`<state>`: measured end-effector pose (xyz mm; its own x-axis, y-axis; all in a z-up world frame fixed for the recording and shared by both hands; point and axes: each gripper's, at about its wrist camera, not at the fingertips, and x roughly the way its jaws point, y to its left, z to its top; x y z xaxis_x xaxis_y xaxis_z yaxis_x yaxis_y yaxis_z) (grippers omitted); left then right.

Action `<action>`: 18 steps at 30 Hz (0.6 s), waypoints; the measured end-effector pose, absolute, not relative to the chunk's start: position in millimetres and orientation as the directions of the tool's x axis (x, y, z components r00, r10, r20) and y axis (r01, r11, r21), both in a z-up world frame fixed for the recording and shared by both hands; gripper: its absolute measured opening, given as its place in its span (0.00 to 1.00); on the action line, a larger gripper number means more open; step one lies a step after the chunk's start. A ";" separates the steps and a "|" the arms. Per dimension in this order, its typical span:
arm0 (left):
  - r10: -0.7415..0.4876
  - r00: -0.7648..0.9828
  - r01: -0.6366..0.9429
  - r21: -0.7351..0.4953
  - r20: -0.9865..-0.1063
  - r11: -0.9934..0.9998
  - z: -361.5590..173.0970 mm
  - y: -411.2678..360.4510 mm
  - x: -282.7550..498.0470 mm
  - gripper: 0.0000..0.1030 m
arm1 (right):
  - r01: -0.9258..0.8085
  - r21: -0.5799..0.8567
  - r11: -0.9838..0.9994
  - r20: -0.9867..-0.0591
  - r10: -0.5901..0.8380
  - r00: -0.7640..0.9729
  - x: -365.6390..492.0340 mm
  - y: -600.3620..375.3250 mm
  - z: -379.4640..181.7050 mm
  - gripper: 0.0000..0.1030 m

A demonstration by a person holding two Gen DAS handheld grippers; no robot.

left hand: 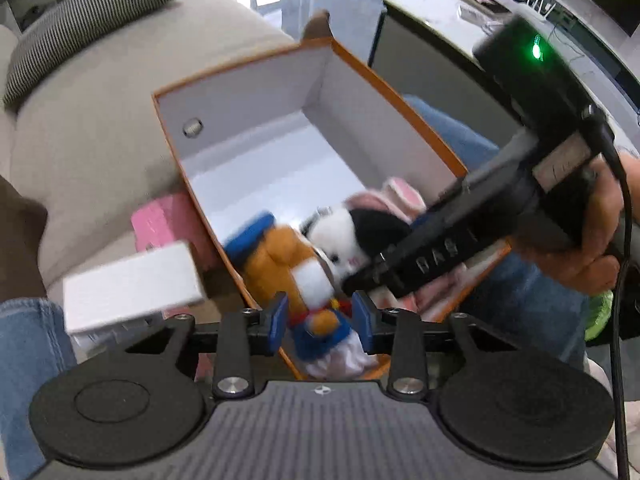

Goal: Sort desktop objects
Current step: 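Lower both plushes into the box and open both grippers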

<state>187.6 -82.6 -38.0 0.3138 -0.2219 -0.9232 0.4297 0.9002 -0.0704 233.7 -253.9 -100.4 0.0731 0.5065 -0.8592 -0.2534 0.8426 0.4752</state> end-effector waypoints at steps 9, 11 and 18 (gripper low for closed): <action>-0.131 0.348 0.467 0.050 -0.928 0.883 -59.9 -95.9 205.8 0.23 | -0.264 0.470 0.842 -0.866 0.498 0.050 237.8 -252.4 -102.7 0.62; -0.132 0.336 0.470 0.044 -0.933 0.882 -65.0 -92.6 206.7 0.21 | -0.295 0.466 0.834 -0.864 0.500 0.051 235.5 -251.7 -100.0 0.63; -0.167 0.302 0.504 0.008 -0.939 0.864 -72.7 -94.4 204.7 0.16 | -0.480 0.383 0.790 -0.883 0.465 0.061 217.5 -237.4 -80.3 0.64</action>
